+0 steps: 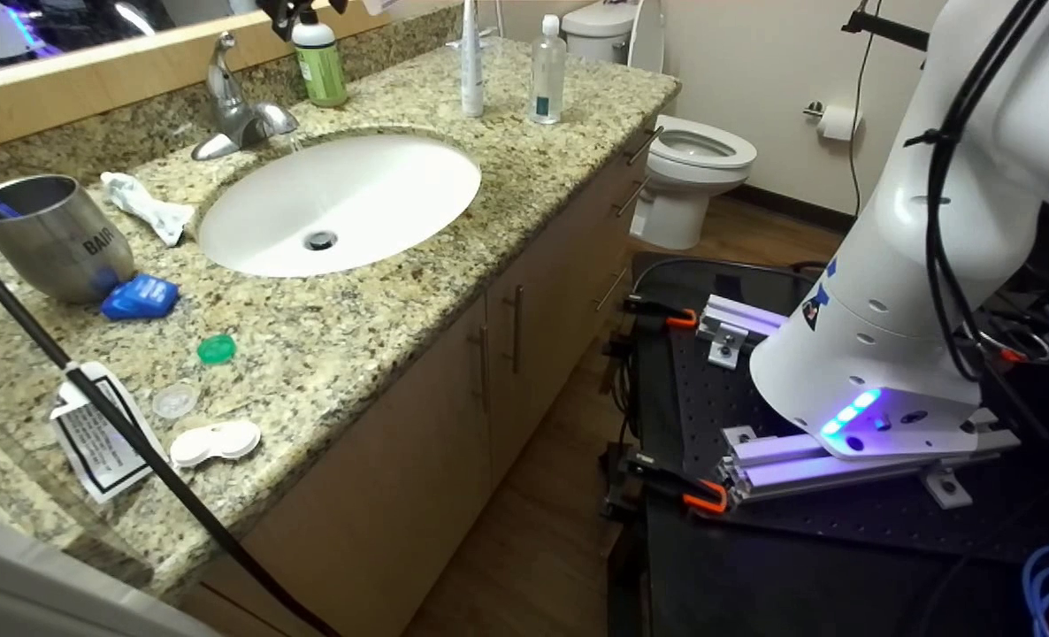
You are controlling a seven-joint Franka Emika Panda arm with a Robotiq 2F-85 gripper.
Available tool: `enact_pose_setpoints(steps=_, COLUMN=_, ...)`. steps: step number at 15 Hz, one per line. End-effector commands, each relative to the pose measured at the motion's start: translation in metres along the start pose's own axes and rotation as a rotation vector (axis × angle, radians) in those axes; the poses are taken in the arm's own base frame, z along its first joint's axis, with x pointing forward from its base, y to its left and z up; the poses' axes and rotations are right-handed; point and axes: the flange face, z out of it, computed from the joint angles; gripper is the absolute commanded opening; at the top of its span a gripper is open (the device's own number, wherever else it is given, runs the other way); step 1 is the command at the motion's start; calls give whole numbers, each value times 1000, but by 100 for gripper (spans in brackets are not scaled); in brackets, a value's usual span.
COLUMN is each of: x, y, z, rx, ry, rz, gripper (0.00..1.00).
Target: Turn off the faucet
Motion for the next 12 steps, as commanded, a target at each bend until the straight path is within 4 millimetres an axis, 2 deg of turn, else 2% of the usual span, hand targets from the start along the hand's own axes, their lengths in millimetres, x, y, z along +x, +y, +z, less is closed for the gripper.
enact_pose_setpoints(steps=1, x=39, y=15, z=57, rx=-84, ry=129, rz=80, gripper=100)
enact_pose_setpoints(steps=2, x=51, y=16, z=67, rx=-130, ry=126, rz=135, gripper=100)
enact_pose_setpoints(steps=3, x=24, y=22, z=46, rx=-77, ry=80, rz=103, gripper=100)
enact_pose_setpoints(steps=4, x=30, y=22, z=55, rx=-95, ry=89, rz=107, gripper=100)
enact_pose_setpoints(steps=7, x=29, y=11, z=60, rx=-67, ry=87, rz=126, gripper=100)
enact_pose_setpoints(steps=9, x=53, y=6, z=70, rx=-77, ry=182, rz=240, gripper=100)
enact_pose_setpoints(steps=12, x=86, y=-10, z=75, rx=-60, ry=295, rz=358, gripper=100)
